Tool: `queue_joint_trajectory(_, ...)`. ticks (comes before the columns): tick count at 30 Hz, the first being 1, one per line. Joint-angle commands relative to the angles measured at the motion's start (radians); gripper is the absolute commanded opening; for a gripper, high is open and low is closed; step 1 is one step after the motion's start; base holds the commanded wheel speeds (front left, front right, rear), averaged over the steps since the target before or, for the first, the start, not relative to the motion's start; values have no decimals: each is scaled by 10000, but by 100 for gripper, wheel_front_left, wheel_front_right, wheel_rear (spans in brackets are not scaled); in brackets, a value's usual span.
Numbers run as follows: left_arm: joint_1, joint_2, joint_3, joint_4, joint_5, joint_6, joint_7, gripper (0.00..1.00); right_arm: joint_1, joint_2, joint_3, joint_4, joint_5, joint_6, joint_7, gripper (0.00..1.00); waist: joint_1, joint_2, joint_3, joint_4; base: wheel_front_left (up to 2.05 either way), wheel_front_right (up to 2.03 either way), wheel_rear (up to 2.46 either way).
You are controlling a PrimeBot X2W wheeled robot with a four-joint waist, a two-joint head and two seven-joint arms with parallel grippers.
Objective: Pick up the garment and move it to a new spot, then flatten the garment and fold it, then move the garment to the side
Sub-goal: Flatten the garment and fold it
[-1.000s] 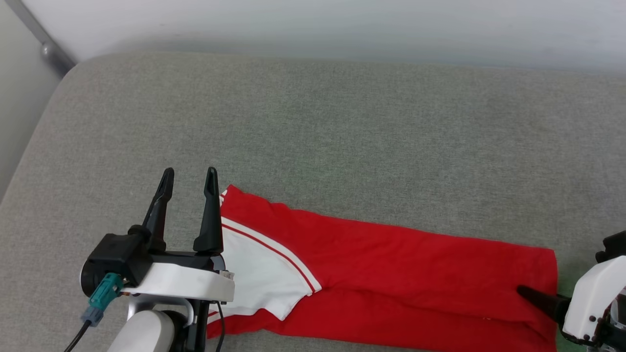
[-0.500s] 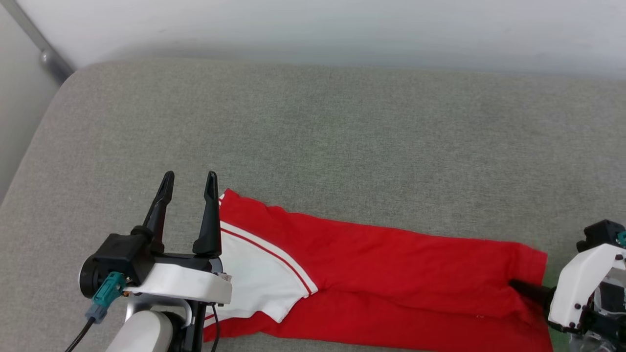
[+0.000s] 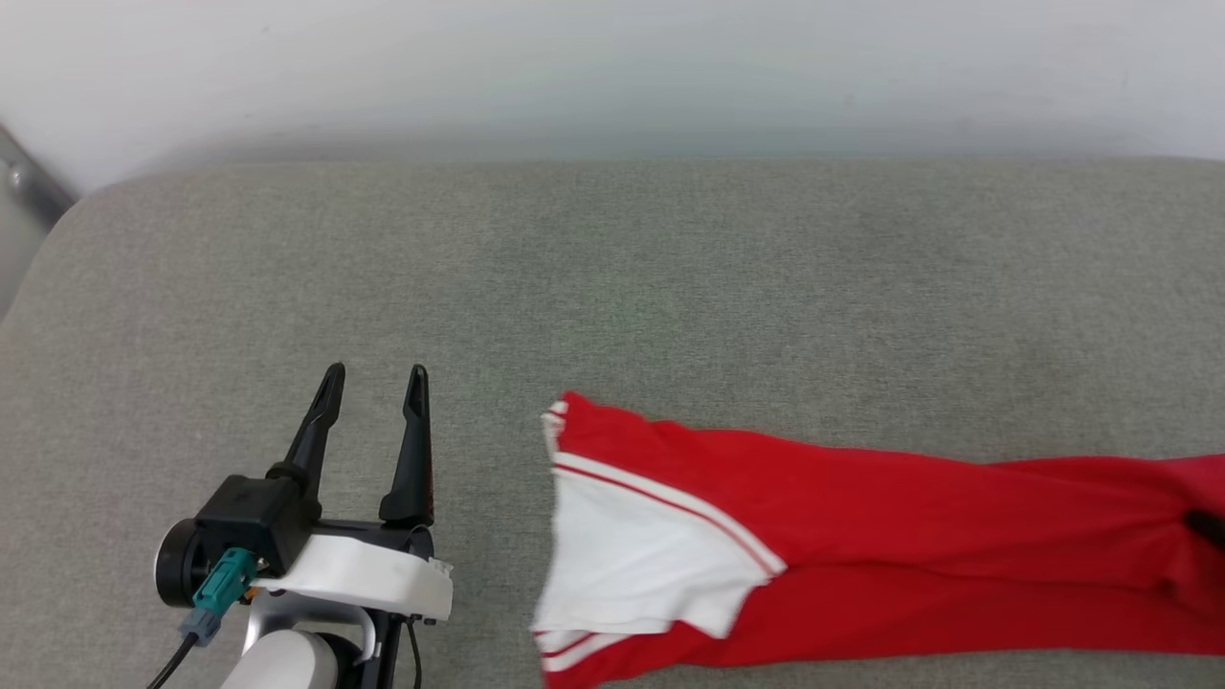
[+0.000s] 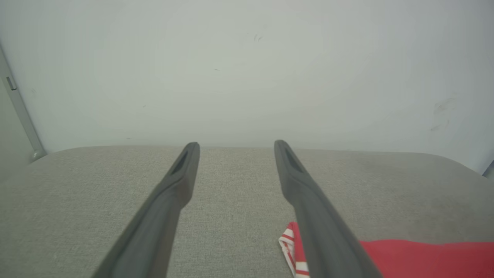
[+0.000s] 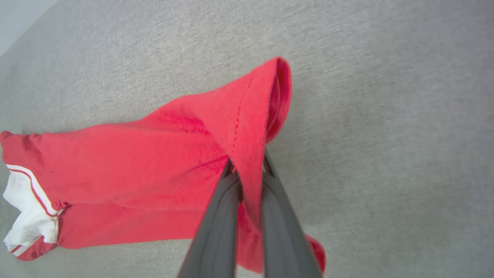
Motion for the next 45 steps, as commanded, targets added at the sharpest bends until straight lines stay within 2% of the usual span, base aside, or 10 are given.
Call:
queue_joint_trajectory(1, 104, 62, -2, -31, 2, 38, 35, 100, 42, -217, -464, -30, -161, -3, 43, 0, -1, 0, -37, -100, 0, 0, 0)
queue_joint_trajectory(4, 145, 92, -6, -51, -17, 83, 66, 100, -45, -358, -1120, -121, -261, -3, 166, 0, -1, 0, -67, -217, 0, 0, 0)
queue_joint_trajectory(9, 231, 124, -32, -44, -34, 127, 122, 100, -345, 373, -1405, -336, 150, -3, 868, 0, -1, 0, -156, -362, 0, 0, 0)
queue_joint_trajectory(15, 200, 131, -149, 0, -103, 62, 245, 100, -537, 2393, -682, -654, 1622, -2, 2184, 0, -1, 0, -235, -304, 0, 0, 0)
queue_joint_trajectory(18, 126, 131, -197, 32, -99, 47, 291, 100, -543, 2810, -375, -707, 1999, -2, 2344, 0, -1, 0, -248, -231, 0, 0, 0)
queue_joint_trajectory(23, -89, 107, -361, 105, -95, -45, 390, 100, -733, 3348, 1030, -239, 3111, -2, 1998, 0, -1, 0, -213, 139, 0, 0, 0)
queue_joint_trajectory(33, -352, -46, -536, 244, -96, -117, 375, 100, -1351, 3373, 4083, 716, 5045, -2, 92, 0, -1, 0, 3, 647, 0, 0, 0)
queue_joint_trajectory(35, -400, -77, -549, 295, -104, -123, 344, 100, -1458, 3374, 4506, 977, 4823, -2, -284, 39, -1, 0, 53, 726, 0, 0, 0)
queue_joint_trajectory(36, -431, -87, -552, 313, -108, -118, 333, 100, -1504, 3373, 4667, 1117, 4639, -2, -488, 100, -1, 0, 75, 748, 0, 0, 0)
queue_joint_trajectory(45, -363, -129, -506, 503, -159, -75, 198, 100, -1946, 2443, 5844, 668, 3508, -2, -2012, 100, -1, 0, 44, 647, 0, 0, 0)
